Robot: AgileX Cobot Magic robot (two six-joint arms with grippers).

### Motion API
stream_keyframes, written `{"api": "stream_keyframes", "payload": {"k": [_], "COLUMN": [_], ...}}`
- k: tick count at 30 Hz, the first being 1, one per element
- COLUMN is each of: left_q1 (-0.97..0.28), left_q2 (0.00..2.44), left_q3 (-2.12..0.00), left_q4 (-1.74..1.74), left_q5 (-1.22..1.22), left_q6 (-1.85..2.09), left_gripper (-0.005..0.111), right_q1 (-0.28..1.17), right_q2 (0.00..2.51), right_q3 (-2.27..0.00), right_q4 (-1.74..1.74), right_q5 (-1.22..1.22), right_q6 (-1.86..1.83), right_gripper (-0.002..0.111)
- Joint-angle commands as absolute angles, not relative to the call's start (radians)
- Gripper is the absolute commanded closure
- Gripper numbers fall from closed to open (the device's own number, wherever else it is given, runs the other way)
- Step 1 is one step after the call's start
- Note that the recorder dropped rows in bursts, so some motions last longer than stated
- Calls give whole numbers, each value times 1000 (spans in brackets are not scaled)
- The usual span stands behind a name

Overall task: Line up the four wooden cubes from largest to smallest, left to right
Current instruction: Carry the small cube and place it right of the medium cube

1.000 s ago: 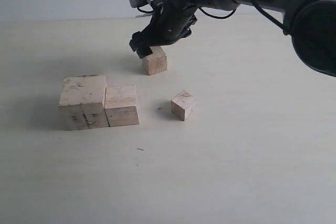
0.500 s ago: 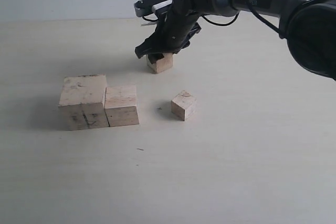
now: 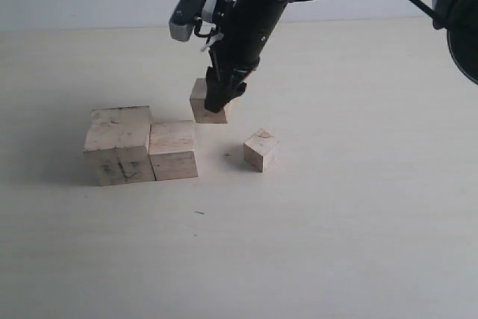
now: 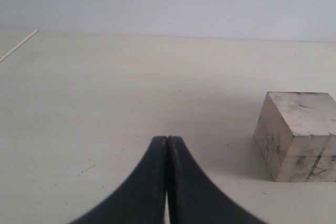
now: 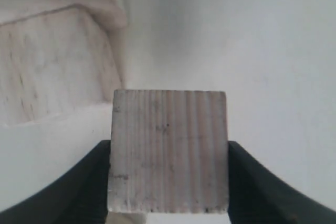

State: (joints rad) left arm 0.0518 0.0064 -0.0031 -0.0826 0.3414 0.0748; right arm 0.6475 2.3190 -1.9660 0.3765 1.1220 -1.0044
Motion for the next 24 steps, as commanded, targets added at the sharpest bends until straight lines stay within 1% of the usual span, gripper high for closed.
{"api": "stream_keyframes", "payload": {"k": [1,6,14,20,24], "left_q1": [48,48,48,48,48], "left_q2": [0,0,0,0,0], "left_q3": [0,0,0,0,0], "left_q4": [-88,-88,-88,-88,-88], "left_q5": [329,329,329,329,329], "left_q6": [74,74,74,74,74], "left_gripper": [107,107,107,107,107], "right_q1": [634,632,632,634,634], "right_q2": [2318,2318,2303,2248,2235], "right_q3": [-1971,-1964,-1848,-1753,-1709], "right_q4": [358,371,454,473,502], "right_q5": [1176,1221,1221,1216,1181], "right_q6": [-1004,-1095,-1114,-1078,-1149], "right_gripper": [108,108,108,108,108]}}
